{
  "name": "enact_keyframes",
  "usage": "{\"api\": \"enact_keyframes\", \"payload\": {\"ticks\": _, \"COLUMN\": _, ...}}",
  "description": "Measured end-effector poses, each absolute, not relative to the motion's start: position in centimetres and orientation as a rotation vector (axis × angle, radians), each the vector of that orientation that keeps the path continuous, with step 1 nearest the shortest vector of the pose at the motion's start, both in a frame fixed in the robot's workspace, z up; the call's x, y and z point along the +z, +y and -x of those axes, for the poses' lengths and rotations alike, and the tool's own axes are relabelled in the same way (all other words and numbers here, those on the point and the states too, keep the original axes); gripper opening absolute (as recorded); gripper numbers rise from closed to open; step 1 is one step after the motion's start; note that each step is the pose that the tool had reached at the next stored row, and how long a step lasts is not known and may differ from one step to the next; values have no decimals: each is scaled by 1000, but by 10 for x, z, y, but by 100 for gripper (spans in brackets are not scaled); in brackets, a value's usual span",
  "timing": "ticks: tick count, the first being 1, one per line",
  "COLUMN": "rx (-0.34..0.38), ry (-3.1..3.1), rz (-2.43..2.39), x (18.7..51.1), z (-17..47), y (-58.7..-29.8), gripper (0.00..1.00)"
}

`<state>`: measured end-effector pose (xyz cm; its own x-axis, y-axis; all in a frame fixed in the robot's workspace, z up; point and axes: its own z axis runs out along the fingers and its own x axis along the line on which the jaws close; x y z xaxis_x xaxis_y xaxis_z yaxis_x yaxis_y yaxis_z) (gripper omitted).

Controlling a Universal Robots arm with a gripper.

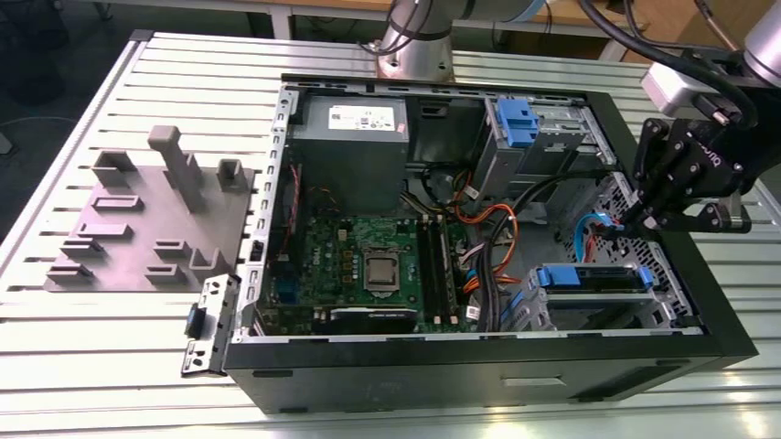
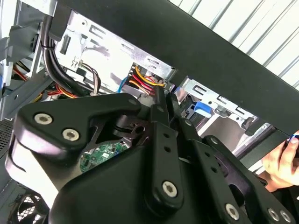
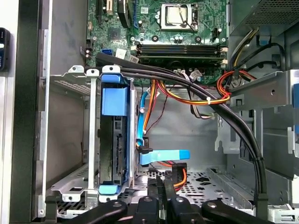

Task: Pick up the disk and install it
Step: 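Insert the first disk wire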

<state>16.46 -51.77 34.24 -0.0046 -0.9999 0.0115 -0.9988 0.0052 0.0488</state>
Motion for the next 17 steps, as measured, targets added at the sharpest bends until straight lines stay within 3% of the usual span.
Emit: {"api": "enact_keyframes", "payload": {"ticks": 17, "rx": 3, "ry": -2206, "rz": -2207, "x": 340, "z": -150, "y": -525, "gripper": 16}}
